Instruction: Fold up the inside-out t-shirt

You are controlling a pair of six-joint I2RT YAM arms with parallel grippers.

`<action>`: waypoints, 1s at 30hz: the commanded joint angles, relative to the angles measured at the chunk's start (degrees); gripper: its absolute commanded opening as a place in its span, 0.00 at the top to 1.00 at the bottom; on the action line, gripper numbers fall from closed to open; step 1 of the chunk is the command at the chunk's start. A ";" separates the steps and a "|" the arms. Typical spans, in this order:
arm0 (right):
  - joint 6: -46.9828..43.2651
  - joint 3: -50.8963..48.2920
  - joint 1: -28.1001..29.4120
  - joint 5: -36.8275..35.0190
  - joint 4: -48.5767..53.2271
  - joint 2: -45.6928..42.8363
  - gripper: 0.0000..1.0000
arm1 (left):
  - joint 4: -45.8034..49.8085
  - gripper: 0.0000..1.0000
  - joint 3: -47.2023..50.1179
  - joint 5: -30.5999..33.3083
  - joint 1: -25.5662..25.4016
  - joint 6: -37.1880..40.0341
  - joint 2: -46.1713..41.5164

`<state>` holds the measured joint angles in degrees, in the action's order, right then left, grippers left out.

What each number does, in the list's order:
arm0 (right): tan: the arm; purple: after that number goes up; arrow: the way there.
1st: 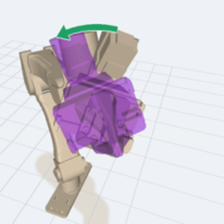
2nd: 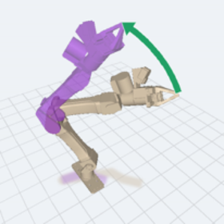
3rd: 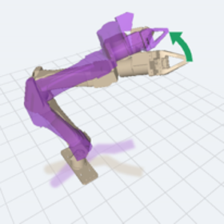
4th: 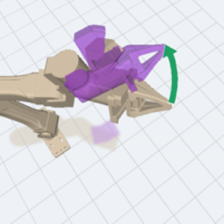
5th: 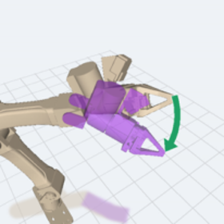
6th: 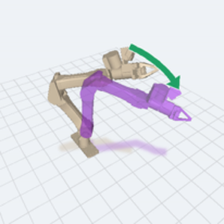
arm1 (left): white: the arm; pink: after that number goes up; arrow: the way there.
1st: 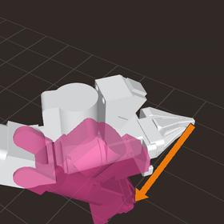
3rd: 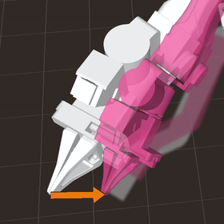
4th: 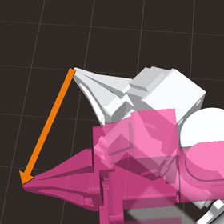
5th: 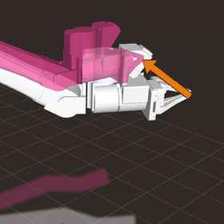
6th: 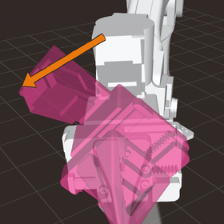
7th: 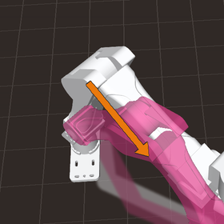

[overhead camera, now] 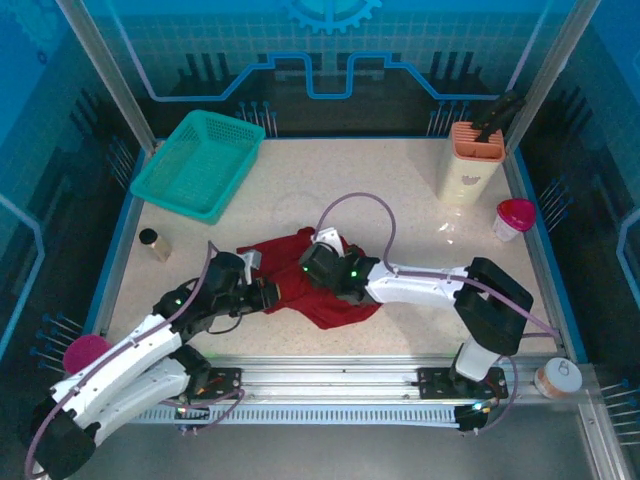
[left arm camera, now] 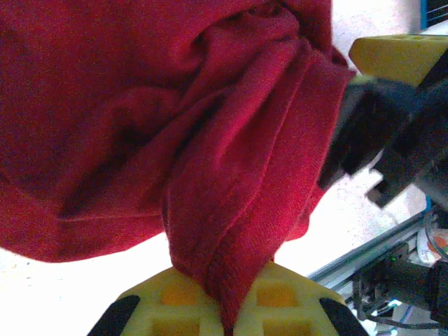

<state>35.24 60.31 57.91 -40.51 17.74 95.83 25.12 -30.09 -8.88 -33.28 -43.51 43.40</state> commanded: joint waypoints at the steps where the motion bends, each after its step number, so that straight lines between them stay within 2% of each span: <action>1: 16.48 2.86 -2.15 -10.34 16.48 1.10 0.14 | 0.59 0.98 -2.33 -1.01 -0.30 0.09 -1.85; 4: 24.34 2.67 -3.88 -9.59 22.65 1.74 0.15 | 0.44 0.98 -3.06 -0.26 -0.28 0.22 -2.76; 7: 27.51 2.33 -5.33 -8.19 25.48 2.07 0.16 | 0.39 0.98 -3.58 0.07 -0.30 0.33 -3.38; 13: 27.29 2.70 -6.91 -6.00 27.66 -1.16 0.25 | 0.65 0.98 -4.94 0.18 -0.30 1.29 -2.93; 17: 24.80 3.34 -10.07 -1.26 28.75 -3.96 0.30 | 1.00 0.97 -5.20 0.53 -0.30 2.34 -2.38; 20: 21.74 3.23 -12.30 1.87 28.23 -5.92 0.40 | 1.83 0.97 -5.66 0.18 -0.29 2.68 -2.04; 24: 19.34 3.58 -14.39 6.20 28.41 -7.78 0.59 | 1.36 0.97 -4.98 0.82 -0.30 2.72 -2.46; 27: 17.78 4.59 -14.79 9.66 28.41 -9.37 0.67 | 2.17 0.97 -6.28 0.47 -0.30 3.43 -2.06; 30: 15.59 6.18 -14.80 13.69 27.45 -11.52 0.81 | 2.99 0.98 -7.68 0.73 -0.30 4.83 -1.50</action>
<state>52.97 63.90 44.16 -30.94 43.99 87.53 26.15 -35.00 -8.82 -33.50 -41.32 41.71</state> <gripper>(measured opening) 0.219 0.065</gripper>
